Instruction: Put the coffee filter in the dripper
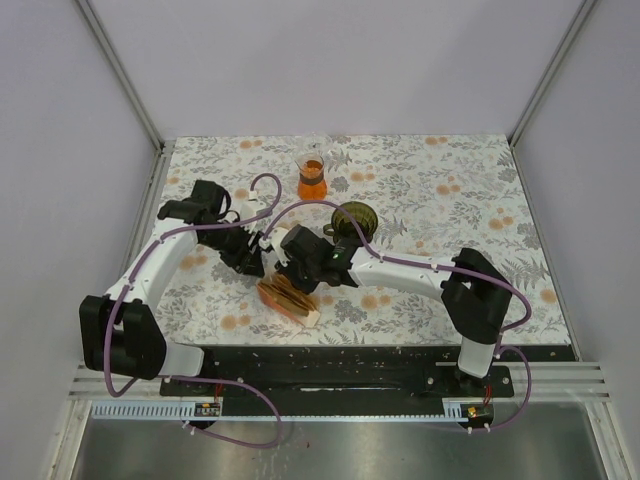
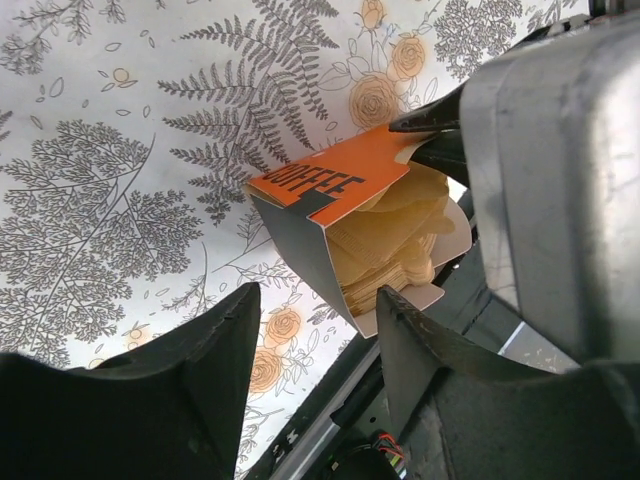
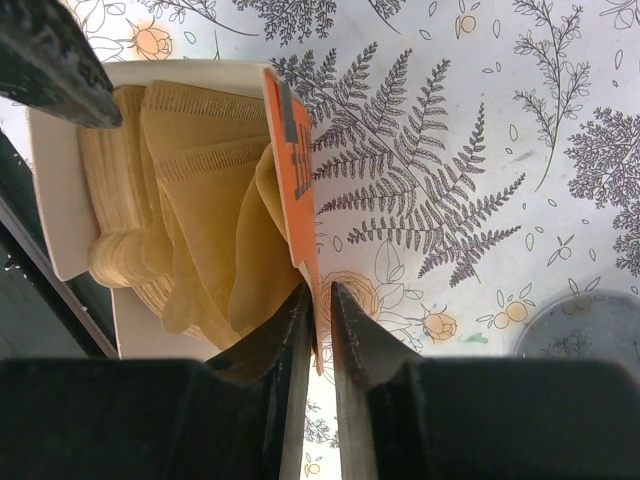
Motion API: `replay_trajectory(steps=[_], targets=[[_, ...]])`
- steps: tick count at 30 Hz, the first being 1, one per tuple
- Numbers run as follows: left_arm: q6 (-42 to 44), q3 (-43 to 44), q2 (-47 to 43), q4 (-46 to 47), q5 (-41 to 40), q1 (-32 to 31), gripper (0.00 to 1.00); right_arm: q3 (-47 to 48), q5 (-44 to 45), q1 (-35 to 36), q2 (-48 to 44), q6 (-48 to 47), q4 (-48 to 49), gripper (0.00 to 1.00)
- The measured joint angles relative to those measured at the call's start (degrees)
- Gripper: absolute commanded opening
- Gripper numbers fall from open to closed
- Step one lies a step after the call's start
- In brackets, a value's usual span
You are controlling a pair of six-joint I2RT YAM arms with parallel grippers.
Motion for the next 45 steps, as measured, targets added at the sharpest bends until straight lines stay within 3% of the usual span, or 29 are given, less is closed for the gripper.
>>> replay_trajectory(steps=[10, 13, 19, 28, 32, 39, 45], targets=[[-0.26, -0.63, 0.55, 0.02, 0.83, -0.35, 0.39, -2.38, -0.13, 0.26, -3.93, 0.46, 2.05, 0.21], [-0.37, -0.63, 1.03, 0.02, 0.83, -0.44, 0.39, -2.40, -0.42, 0.52, -5.46, 0.74, 3.76, 0.20], [-0.37, -0.66, 1.49, 0.04, 0.83, -0.44, 0.39, -2.54, -1.25, 0.66, -5.90, 1.16, 4.83, 0.00], [-0.39, -0.66, 1.46, 0.04, 0.79, -0.44, 0.42, -2.54, -1.51, 0.66, -6.58, 1.31, 4.28, 0.00], [-0.39, -0.66, 1.40, 0.00, 0.74, -0.44, 0.47, -2.54, -1.51, 0.66, -9.33, 1.29, 2.45, 0.00], [-0.44, -0.04, 0.63, -0.28, -0.02, -0.44, 0.67, -2.49, -1.16, 0.66, -16.15, 1.29, -0.48, 0.00], [-1.03, 5.79, -1.22, -0.96, -1.66, -0.44, 0.77, -0.11, 2.10, 0.68, -19.89, 1.88, -4.90, 0.00]])
